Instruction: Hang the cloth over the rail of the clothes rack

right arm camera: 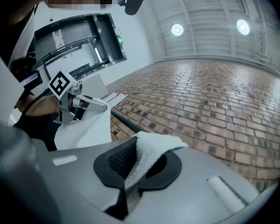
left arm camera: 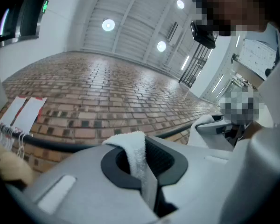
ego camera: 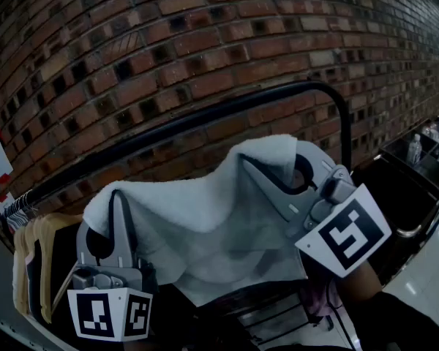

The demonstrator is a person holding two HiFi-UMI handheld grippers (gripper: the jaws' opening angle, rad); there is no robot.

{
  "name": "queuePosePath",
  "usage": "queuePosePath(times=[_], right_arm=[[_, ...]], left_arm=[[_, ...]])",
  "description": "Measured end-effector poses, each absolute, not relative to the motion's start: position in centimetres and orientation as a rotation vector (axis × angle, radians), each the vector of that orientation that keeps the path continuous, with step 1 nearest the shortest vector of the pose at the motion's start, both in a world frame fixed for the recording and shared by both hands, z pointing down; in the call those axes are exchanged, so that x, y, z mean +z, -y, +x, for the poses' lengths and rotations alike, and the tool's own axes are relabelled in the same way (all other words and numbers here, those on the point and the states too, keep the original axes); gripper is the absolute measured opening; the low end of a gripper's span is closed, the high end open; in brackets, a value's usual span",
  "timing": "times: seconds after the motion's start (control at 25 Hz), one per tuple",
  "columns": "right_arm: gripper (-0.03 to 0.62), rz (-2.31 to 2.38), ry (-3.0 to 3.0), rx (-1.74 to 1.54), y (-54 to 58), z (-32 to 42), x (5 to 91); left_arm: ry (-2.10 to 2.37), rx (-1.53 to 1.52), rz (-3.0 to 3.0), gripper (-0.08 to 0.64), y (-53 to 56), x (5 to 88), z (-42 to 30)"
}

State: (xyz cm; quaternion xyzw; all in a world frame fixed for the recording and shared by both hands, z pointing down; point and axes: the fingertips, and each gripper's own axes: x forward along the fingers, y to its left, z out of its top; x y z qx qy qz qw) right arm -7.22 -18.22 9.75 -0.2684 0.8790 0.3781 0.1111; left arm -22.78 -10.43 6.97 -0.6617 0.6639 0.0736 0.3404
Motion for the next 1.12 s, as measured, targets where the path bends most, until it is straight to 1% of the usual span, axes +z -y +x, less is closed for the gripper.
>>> queuePosePath(times=[0.2, 0.36, 0.6, 0.72, 0.8, 0.92, 1.0, 1.12], right_arm=[[0.012, -0.784, -2.53, 1.202, 17.3, -7.2, 4.5], [0.012, -0.796, -2.473, 1.261, 17.8, -7.3, -0.3], [0.012, -0.911, -2.325, 1.428, 20.7, -7.4, -10.3], [0.012, -1.039, -2.375, 1.428, 24.9, -8.4, -14.6], [0.012, -1.111, -2.531, 1.415, 29.3, -10.0, -14.8], [0.012, -1.145, -2.87, 1.428, 35.7, -13.2, -9.4], [0.012, -1.141, -3.025, 1.593, 38.2, -15.4, -4.3], [0.012, -1.081, -3.166, 1.916, 39.7, -17.8, 1.7]], left_arm=[[-1.655, 0.207, -1.638, 0.031, 8.1, 0.9, -21.8], [-1.635, 0.245, -1.604, 0.03, 8.2, -4.2, -22.5], [-1.677, 0.38, -1.518, 0.029, 9.8, -13.8, -27.0], [-1.811, 0.344, -1.364, 0.029, 11.8, -17.2, -30.8], [-1.931, 0.128, -1.338, 0.029, 16.0, -16.7, -33.2], [-2.02, -0.355, -1.391, 0.029, 23.3, -12.1, -34.7], [-2.0, -0.659, -1.404, 0.029, 26.6, -8.8, -34.6], [-1.909, -1.025, -1.417, 0.029, 29.9, -5.2, -34.0]])
